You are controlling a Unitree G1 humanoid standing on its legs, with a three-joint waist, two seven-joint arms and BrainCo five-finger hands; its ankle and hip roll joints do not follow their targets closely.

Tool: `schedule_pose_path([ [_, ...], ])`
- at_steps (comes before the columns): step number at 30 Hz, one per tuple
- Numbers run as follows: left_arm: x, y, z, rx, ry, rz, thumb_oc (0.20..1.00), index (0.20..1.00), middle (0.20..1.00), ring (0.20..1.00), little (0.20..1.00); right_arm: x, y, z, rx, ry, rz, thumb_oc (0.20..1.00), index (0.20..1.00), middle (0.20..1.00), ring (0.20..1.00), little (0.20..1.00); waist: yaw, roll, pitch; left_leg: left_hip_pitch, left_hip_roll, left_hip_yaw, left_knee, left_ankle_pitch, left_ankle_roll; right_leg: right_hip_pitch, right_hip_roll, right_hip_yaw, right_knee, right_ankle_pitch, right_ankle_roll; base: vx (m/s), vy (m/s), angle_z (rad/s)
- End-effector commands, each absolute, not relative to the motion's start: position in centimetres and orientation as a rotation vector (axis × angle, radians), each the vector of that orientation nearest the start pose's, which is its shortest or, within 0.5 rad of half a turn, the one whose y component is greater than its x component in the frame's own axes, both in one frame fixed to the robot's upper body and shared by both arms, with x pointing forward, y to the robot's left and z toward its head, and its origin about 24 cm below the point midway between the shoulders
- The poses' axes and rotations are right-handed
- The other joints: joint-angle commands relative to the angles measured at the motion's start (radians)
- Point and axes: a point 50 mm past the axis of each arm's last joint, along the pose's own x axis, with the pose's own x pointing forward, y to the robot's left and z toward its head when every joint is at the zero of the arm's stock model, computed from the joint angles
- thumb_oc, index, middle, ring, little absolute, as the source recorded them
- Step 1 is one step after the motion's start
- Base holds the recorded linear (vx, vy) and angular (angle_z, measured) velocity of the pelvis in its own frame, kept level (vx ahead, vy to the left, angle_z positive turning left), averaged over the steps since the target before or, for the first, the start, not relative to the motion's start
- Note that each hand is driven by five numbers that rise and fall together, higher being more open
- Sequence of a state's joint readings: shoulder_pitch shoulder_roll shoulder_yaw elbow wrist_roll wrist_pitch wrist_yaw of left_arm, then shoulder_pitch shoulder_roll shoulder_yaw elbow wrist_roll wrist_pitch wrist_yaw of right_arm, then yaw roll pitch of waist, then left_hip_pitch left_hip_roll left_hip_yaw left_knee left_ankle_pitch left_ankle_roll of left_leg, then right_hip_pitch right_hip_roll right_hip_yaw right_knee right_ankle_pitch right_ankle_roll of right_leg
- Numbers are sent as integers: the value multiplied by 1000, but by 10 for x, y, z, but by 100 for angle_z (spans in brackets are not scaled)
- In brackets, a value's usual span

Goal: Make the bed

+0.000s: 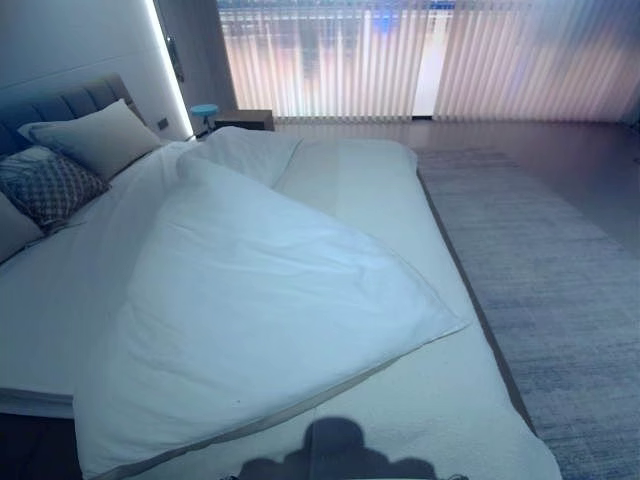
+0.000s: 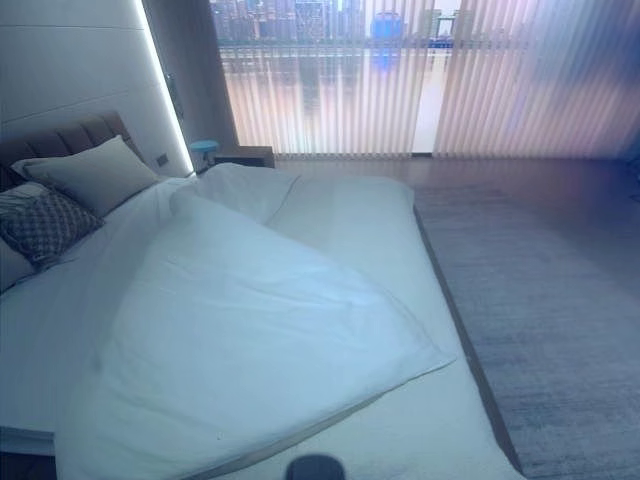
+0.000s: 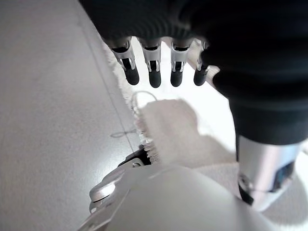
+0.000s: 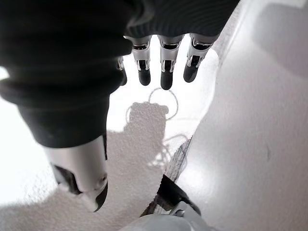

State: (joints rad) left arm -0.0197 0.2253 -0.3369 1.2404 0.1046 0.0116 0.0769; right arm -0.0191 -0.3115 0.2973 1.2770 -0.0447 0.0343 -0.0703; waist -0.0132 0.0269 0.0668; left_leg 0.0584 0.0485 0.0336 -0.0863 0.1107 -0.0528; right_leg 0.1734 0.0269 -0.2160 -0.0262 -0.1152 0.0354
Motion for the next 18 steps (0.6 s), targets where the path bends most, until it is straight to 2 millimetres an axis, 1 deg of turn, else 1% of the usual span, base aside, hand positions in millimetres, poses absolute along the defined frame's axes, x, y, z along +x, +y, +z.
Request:
schedule_pose_path([
  [1,117,216,-159,594,1151,-196,1000,1000,1000,1000,1000,100,-256,-155,-523,1257,2,1000,1000,1000,1000,1000,-8,-39,22,75,-76,60,-1,-114,22,-65,-38,96,-51,144,58,18,6,-13],
  [12,111,218,-160,571,1182,-168,1000,1000,1000,1000,1000,98,-252,-157,-525,1267,24,1000,1000,1000,1000,1000,-9,-38,23,76,-76,61,-1,-127,26,-64,-39,101,-47,135,58,32,9,-3],
  [18,111,220,-160,546,1188,-137,1000,1000,1000,1000,1000,101,-250,-156,-512,1255,15,1000,1000,1000,1000,1000,-6,-40,28,67,-76,56,-1,-131,24,-68,-39,98,-53,134,60,20,0,0],
])
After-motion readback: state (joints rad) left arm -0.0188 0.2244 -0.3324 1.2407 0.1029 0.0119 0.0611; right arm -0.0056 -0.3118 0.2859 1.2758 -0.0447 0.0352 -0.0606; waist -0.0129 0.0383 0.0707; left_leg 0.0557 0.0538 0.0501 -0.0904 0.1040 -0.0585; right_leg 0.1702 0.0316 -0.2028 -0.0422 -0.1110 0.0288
